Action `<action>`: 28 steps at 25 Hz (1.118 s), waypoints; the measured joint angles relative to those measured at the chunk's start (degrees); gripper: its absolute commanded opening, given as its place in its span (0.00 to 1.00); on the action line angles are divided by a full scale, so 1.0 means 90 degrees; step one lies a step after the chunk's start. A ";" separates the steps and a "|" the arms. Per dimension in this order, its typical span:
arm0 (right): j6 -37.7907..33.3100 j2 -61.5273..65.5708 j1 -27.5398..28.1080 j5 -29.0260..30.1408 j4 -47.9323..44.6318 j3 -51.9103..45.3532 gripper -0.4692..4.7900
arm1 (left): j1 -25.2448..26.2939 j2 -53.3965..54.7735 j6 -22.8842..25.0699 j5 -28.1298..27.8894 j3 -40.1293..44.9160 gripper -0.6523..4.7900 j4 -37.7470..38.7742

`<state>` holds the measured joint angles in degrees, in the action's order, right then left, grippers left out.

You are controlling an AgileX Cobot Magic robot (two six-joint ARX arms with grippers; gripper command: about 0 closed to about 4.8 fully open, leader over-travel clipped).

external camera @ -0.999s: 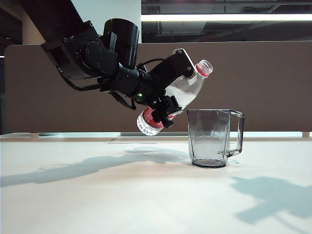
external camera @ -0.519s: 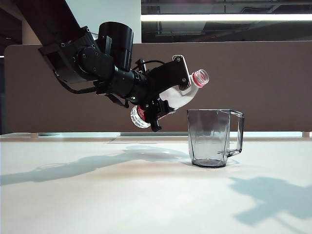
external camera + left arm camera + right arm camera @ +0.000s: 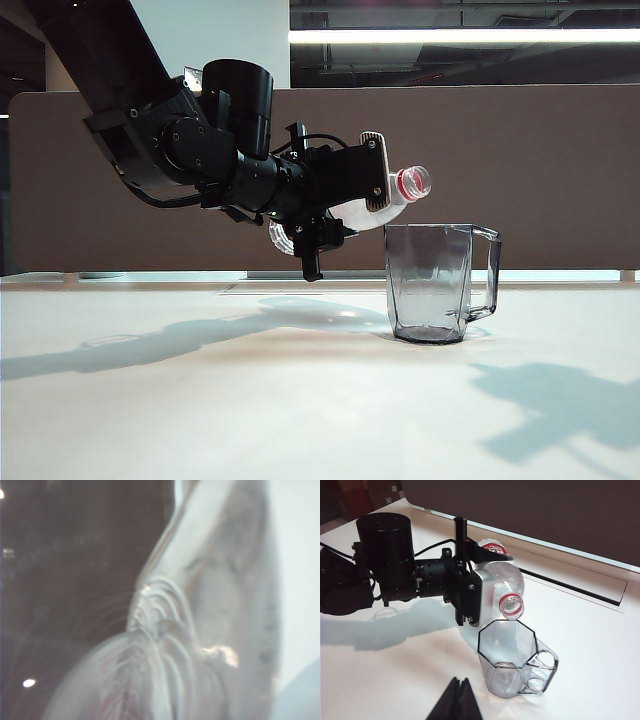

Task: Pick up the mineral water bottle with the left hand on the table and pour water into the mug until it's half full.

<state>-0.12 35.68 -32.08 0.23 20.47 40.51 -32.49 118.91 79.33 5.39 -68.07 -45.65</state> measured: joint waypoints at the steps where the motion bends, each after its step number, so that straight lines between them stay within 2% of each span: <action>1: 0.0000 0.0000 0.0000 0.0000 0.0000 0.0000 0.09 | 0.0002 0.0000 0.0090 0.0000 0.0000 0.51 -0.0022; 14: 0.0000 0.0000 0.0000 0.0000 0.0005 0.0000 0.09 | 0.0036 -0.0002 0.0906 0.0000 0.0000 0.51 -0.0095; 28: 0.0000 0.0000 0.0000 0.0000 0.0151 0.0000 0.09 | 0.0036 -0.0002 0.1090 0.0000 0.0000 0.51 -0.0194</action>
<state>-0.12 35.68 -32.08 0.23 21.82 40.51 -32.16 118.89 89.14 5.39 -68.07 -47.40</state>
